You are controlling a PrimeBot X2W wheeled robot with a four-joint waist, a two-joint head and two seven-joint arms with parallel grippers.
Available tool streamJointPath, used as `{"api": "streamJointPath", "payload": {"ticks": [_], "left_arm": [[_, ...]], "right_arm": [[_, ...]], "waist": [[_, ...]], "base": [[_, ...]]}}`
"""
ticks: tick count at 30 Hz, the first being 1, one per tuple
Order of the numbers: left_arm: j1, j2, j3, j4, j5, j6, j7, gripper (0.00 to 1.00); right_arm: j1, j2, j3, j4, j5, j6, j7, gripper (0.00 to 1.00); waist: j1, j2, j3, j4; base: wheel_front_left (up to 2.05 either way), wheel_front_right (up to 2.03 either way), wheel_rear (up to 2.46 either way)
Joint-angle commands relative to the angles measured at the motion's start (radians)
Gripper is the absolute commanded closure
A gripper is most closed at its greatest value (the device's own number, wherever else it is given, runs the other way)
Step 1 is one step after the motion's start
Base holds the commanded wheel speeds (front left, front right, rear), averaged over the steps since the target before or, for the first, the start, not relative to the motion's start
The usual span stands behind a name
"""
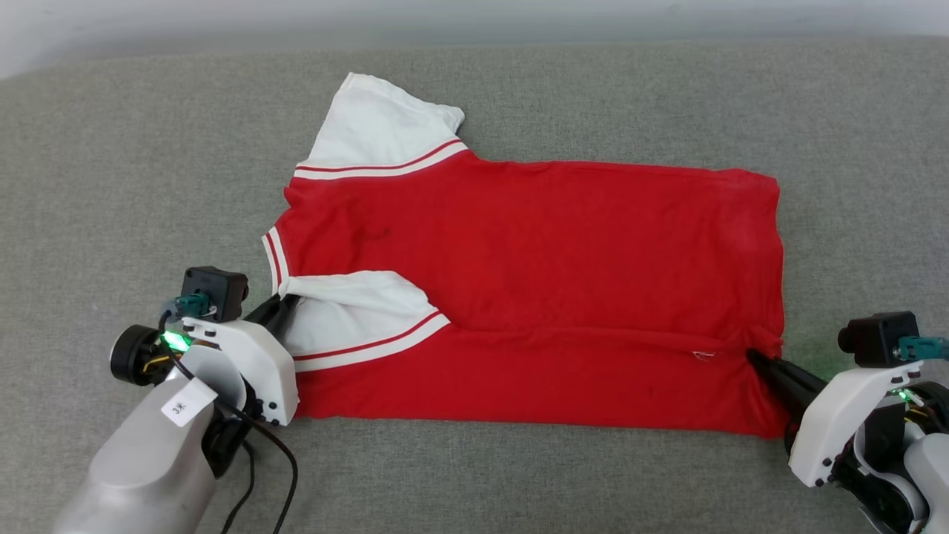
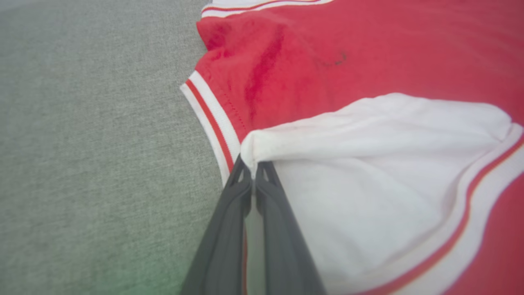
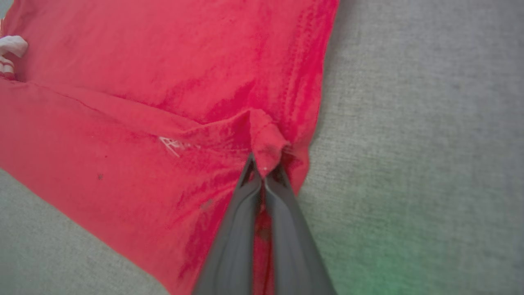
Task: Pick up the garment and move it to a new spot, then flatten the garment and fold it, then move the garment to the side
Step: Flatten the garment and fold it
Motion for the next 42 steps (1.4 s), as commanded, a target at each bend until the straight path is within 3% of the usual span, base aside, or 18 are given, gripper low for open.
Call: {"api": "streamJointPath", "payload": {"ticks": [1, 2, 3, 10, 14, 18, 31, 37, 42], "left_arm": [[-0.003, -0.004, -0.007, 0.014, 0.002, 0.000, -0.002, 1.00], [-0.008, -0.010, -0.011, 0.029, 0.002, -0.004, -0.006, 0.59], [-0.013, -0.017, -0.011, 0.037, 0.003, -0.007, -0.016, 0.00], [-0.048, -0.020, -0.014, 0.041, 0.009, -0.007, -0.060, 0.00], [-0.064, -0.005, -0.025, 0.010, 0.005, -0.013, -0.021, 0.00], [-0.083, 0.025, -0.041, -0.040, -0.021, -0.021, 0.092, 0.00], [-0.122, 0.140, -0.109, -0.191, -0.230, -0.033, 0.654, 0.00], [-0.098, 0.170, -0.140, -0.222, -0.301, -0.033, 0.796, 0.00], [-0.077, 0.167, -0.154, -0.207, -0.344, -0.033, 0.852, 0.00]], "right_arm": [[-0.004, 0.010, 0.010, 0.012, 0.002, -0.002, -0.003, 0.89], [-0.004, 0.008, 0.007, 0.013, 0.004, -0.002, -0.015, 0.55], [0.000, 0.003, 0.002, 0.012, 0.004, -0.002, -0.030, 0.00], [0.074, -0.030, -0.043, -0.047, -0.010, -0.001, -0.099, 0.00], [0.129, -0.041, -0.087, -0.102, -0.026, -0.001, -0.107, 0.00], [0.174, -0.040, -0.132, -0.160, -0.054, -0.001, -0.084, 0.00], [0.250, 0.014, -0.216, -0.272, -0.113, -0.001, 0.012, 0.00], [0.247, 0.026, -0.229, -0.283, -0.110, -0.001, 0.047, 0.00], [0.230, 0.032, -0.230, -0.280, -0.106, -0.001, 0.063, 0.00]], "waist": [[-0.0001, 0.0000, -0.007, 0.002], [-0.0001, 0.0000, -0.014, 0.004], [-0.0001, 0.0000, -0.023, 0.008], [-0.0001, 0.0000, -0.102, 0.025], [-0.0001, 0.0000, -0.139, 0.033], [-0.0001, 0.0000, -0.164, 0.042], [-0.0001, 0.0000, -0.180, 0.056], [-0.0001, 0.0000, -0.159, 0.049], [-0.0001, 0.0000, -0.130, 0.039]], "base": [[0.00, 0.00, 0.00], [0.00, 0.00, 0.00], [0.00, 0.00, 0.00], [0.00, 0.00, 0.00], [0.00, 0.00, 0.00], [0.00, 0.00, 0.00], [0.00, 0.00, 0.00], [0.00, 0.00, 0.00], [0.00, 0.00, 0.00]]}}
